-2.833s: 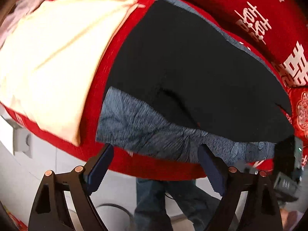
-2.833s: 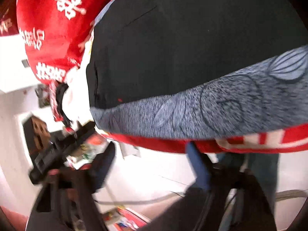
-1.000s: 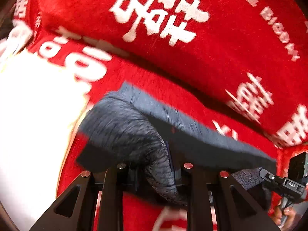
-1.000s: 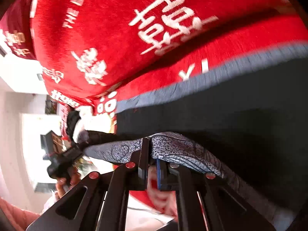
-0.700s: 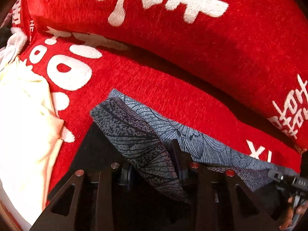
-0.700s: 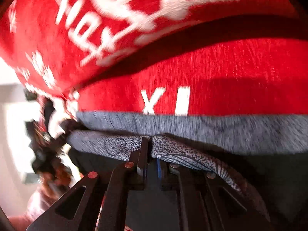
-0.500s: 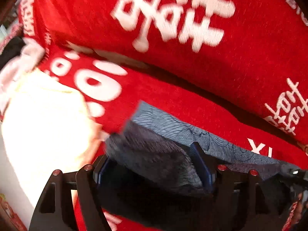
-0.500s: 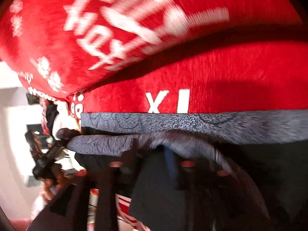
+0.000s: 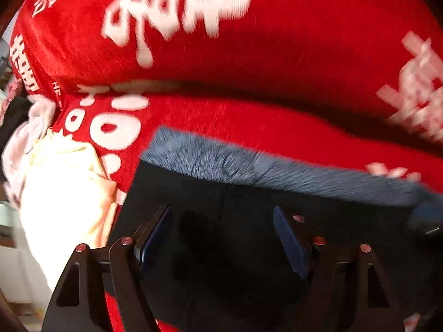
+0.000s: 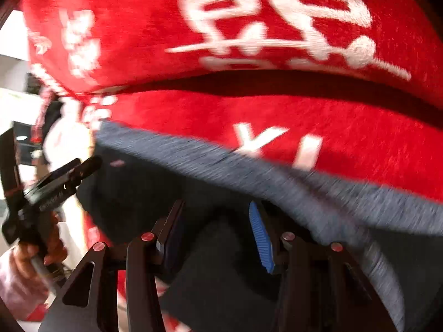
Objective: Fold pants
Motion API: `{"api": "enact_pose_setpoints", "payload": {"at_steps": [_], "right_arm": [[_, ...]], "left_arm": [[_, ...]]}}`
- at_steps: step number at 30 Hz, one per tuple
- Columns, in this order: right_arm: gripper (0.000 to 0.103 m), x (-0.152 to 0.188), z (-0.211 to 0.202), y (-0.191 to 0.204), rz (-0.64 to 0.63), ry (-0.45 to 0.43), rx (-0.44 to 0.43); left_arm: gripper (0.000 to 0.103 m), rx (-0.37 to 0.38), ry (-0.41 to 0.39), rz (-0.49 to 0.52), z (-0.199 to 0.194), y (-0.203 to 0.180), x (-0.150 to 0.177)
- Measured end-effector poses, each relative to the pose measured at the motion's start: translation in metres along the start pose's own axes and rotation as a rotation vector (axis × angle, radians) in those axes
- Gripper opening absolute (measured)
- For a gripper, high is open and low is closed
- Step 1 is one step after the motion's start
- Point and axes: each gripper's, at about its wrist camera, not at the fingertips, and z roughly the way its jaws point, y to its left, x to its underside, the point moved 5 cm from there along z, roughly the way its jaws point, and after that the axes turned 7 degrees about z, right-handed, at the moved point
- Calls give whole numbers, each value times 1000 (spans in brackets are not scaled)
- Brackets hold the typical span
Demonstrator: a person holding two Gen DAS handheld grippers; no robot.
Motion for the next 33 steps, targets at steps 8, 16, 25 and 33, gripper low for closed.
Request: {"api": "enact_pose_setpoints", "payload": {"at_steps": [8,16,25,33], "right_arm": [[52,23,-73,-45,145,-128,-4],[56,112,-141,-64,180,-177,66],[59,262,-180,-134,479,-180,133],[59,377,-167,-163,719,-193,-28]], "left_arm": [[84,-10,32,-21,-24,5,21],[84,91,62,173,-76,-62,73],[84,319,4,413,-126,-178,114],[84,539,25,534,-153,-273,160]]}}
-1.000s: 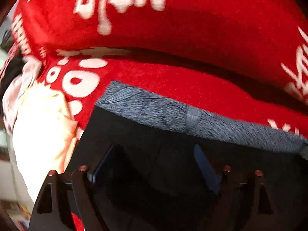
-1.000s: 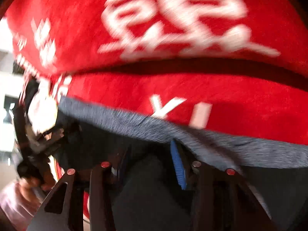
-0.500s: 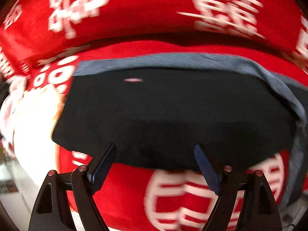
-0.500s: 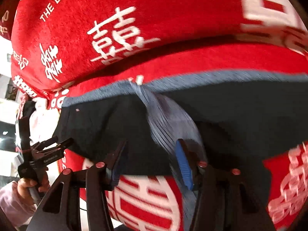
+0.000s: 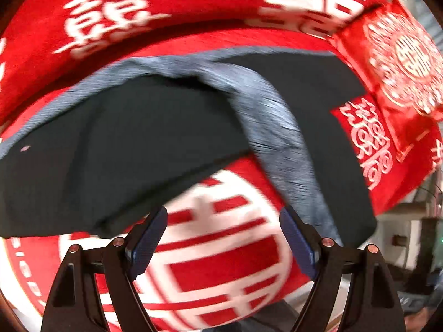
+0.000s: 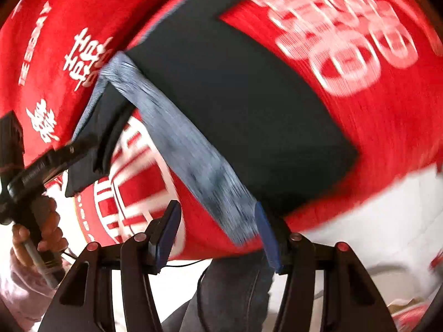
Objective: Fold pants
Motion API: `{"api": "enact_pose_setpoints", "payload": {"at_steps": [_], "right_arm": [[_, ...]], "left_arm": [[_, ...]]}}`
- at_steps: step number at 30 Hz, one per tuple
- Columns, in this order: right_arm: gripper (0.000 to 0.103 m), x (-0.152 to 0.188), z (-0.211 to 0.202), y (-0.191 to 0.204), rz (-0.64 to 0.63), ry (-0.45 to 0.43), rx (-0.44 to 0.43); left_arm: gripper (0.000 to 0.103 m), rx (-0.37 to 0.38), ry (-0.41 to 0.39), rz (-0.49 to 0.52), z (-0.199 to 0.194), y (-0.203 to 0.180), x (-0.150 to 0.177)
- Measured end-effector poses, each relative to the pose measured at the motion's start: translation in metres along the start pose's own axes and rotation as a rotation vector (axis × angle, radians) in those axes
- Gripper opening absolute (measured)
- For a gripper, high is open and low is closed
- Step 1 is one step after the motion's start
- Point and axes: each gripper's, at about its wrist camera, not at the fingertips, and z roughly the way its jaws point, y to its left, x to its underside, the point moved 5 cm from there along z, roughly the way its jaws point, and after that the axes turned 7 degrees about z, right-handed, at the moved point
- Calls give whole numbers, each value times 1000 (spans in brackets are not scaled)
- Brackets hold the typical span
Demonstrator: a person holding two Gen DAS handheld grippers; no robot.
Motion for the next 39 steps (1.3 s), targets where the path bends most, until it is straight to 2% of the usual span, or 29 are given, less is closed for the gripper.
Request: {"api": "enact_pose_setpoints", "payload": {"at_steps": [1,6,9,12,13,14,15,17,20,24,27,30,34,36,39], "right_arm": [[59,5,4,-10,27,9,-37],[59,14,26,-36,66,62,-100],[59,11,33,-39,89,74,-186],[61,5,41,-40,131,87,-282],[59,4,41,-43,156,92,-303],[30,5,41,-47,194,104,-327],[15,5,38,-51,229,120,-360],[15,-1,21,-48,209,88,-350],[14,-21,-15,-27,130,46,-369],[13,-73,-67,0,30,-27,-375],[13,-128,-98,23,-38,-85,-377],[11,-196,-120,48,-125,-141,-359],[8,-294,-122,73,-212,-176,-267],[8,-325,-113,73,-238,-161,-219],[10,-357,-87,69,-291,-131,-28]], "left_arm": [[84,8,1,11,3,-11,-1],[84,19,46,21,29,-23,2],[84,30,81,9,45,-32,4],[84,22,64,17,49,-42,1],[84,17,65,19,50,-45,0],[84,10,70,18,51,-48,-1],[84,9,78,13,52,-52,-3],[84,12,92,5,53,-60,-9],[84,-7,59,-10,36,-60,-21],[84,-52,-18,-41,3,-57,-50],[84,-105,-63,-59,-20,-43,-69],[84,-161,-78,-80,-29,-28,-89],[84,-216,-98,-127,-31,-11,-110],[84,-258,-91,-155,-21,-1,-119],[84,-316,-60,-179,4,10,-127]]}}
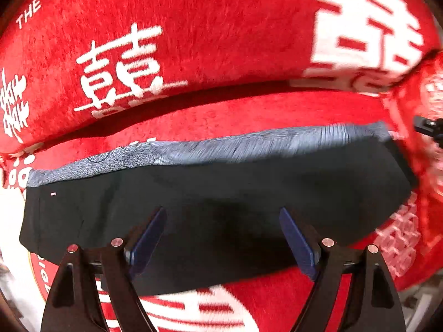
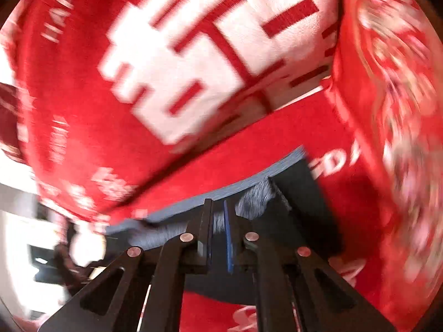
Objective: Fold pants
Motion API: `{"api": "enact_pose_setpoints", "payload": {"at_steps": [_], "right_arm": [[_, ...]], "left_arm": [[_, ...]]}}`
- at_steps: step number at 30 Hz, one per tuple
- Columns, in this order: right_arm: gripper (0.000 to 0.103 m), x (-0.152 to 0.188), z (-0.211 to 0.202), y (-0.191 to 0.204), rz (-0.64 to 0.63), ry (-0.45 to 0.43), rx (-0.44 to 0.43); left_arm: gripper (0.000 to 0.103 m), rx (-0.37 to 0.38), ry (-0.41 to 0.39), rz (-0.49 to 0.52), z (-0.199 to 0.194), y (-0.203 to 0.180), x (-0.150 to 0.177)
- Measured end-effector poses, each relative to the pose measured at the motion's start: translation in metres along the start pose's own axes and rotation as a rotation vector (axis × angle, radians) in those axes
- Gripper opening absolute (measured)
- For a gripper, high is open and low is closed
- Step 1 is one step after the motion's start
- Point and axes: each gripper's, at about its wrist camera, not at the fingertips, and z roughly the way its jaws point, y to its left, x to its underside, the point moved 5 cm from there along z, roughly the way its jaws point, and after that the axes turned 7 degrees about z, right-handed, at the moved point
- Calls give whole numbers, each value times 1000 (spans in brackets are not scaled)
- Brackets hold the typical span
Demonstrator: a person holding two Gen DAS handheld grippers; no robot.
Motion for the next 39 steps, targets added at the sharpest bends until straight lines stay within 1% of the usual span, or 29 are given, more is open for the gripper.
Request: {"api": "enact_pose_setpoints", "payload": {"at_steps": [1,2,3,4,5,8,10,12,14,15,16,17,19,20,21,22,24,25,26,27,28,29,31,33,34,36,37,38,39], "right_arm": [[14,0,4,-1,-4,8,18],[25,1,4,-1,-1,8,3],[33,6,2,-4,2,6,-6],[48,16,0,-8,5,-3,14],[51,26,-4,-15,13,-17,53],[51,58,-15,-37,50,-62,135],[51,73,-19,-54,107,-73,191],[51,79,-15,-74,206,-69,191],[48,80,-4,-92,294,-43,159],[40,77,0,-98,320,-38,138],[27,74,3,-102,340,-34,139],[21,69,3,-102,346,-35,126],[17,58,-11,-84,273,-101,89],[17,50,-21,-72,200,-136,78],[17,47,-24,-68,169,-143,82],[17,44,-19,-71,163,-116,110],[19,46,1,-87,199,-24,152],[23,51,12,-97,213,43,181],[27,55,10,-102,224,49,189],[33,57,1,-100,218,23,211],[37,58,-15,-92,172,-33,270],[37,59,-29,-82,122,-92,281],[37,57,-43,-58,30,-159,245],[37,46,-32,-31,-89,-139,214],[37,36,-17,-18,-134,-116,198],[37,21,8,-8,-152,-90,169],[37,12,32,-6,-172,-40,166],[37,8,50,-9,-185,-8,201],[37,7,67,-19,-198,17,281]], "left_arm": [[84,-12,12,0,10,-3,-2],[84,-21,26,-2,20,-4,-3],[84,-27,42,-6,29,-6,-2],[84,-29,57,-10,35,-7,-1],[84,-32,72,-15,40,-7,0],[84,-38,99,-24,48,-9,8],[84,-42,116,-23,52,-10,13],[84,-46,119,-20,54,-10,15],[84,-54,120,-10,56,-12,15],[86,-62,117,-3,58,-13,14],[86,-69,117,1,58,-14,13],[86,-73,124,2,59,-15,12],[86,-68,118,-4,54,-16,9],[86,-68,104,-4,50,-17,7],[86,-75,99,1,49,-17,6],[86,-79,110,6,51,-19,7],[86,-80,148,-4,58,-19,9],[86,-75,148,-18,57,-17,7],[86,-74,140,-24,52,-15,4],[86,-78,111,-25,44,-11,-2],[86,-89,82,-24,38,-7,-8],[86,-93,67,-25,34,-3,-12],[86,-101,52,-29,33,5,-21],[86,-136,59,-34,42,13,-30],[86,-148,64,-41,47,17,-34],[86,-165,69,-54,60,20,-38],[86,-187,88,-52,69,21,-36],[89,-191,104,-49,76,20,-34],[94,-187,86,-59,76,30,-29]]}}
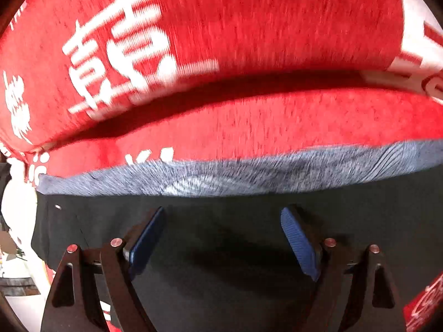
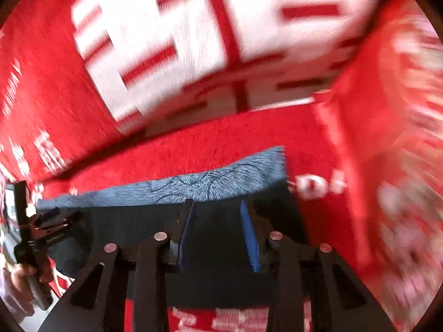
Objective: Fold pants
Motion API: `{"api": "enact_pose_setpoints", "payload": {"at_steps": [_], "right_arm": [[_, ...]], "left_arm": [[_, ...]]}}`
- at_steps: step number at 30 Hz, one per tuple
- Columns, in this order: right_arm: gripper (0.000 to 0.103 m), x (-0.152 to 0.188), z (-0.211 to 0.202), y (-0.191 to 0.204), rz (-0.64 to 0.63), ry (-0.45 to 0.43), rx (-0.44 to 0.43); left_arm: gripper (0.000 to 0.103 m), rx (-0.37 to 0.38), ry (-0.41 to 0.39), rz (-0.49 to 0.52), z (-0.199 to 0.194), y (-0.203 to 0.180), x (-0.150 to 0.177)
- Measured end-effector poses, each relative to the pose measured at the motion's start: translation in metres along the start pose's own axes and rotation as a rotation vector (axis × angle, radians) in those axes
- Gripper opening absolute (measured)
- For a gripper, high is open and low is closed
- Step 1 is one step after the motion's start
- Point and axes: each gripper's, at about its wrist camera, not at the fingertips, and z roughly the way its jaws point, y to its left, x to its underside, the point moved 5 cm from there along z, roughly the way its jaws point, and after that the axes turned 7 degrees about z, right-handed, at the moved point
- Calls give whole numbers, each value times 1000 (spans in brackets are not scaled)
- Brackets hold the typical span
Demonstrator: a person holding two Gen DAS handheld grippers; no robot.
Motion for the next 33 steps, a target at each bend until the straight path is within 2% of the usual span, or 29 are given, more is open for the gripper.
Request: {"api": "enact_pose_setpoints", "payload": {"at_steps": [1,2,4,6,9,11,12,16,20,23,26,29,31,33], "right_arm": [[32,2,4,-3,-1,1,4],[32,3,-1,-8,16,-39,-30],[32,8,-12,-18,55,-52,-19],[32,22,-20,-28,93,-36,-11],[36,42,-30,-31,134,-13,-2],[44,58,-40,-21,144,8,2],[45,60,-44,-8,152,14,-20],[45,95,-55,48,172,61,-201],[45,149,-49,142,161,196,-443],[45,193,-30,218,158,301,-578],[45,220,-6,272,170,345,-633],[45,235,16,311,194,365,-667],[45,239,32,323,202,380,-651],[45,245,37,326,227,381,-649]], "left_arm": [[100,-16,-28,-12,-1,7,4],[100,-18,-17,-1,0,12,8],[100,-8,-7,-1,-2,26,21],[100,-39,24,-22,-4,49,36],[100,-72,77,-88,-11,87,57],[100,-78,86,-122,-18,111,71],[100,-86,89,-132,-21,123,79],[100,-112,96,-150,-25,166,103],[100,-130,77,-137,-24,205,117],[100,-168,63,-119,-7,251,116],[100,-222,34,-129,9,299,122],[103,-241,91,-151,49,338,144],[103,-144,24,-205,52,346,153],[103,-96,6,-222,52,351,157]]}}
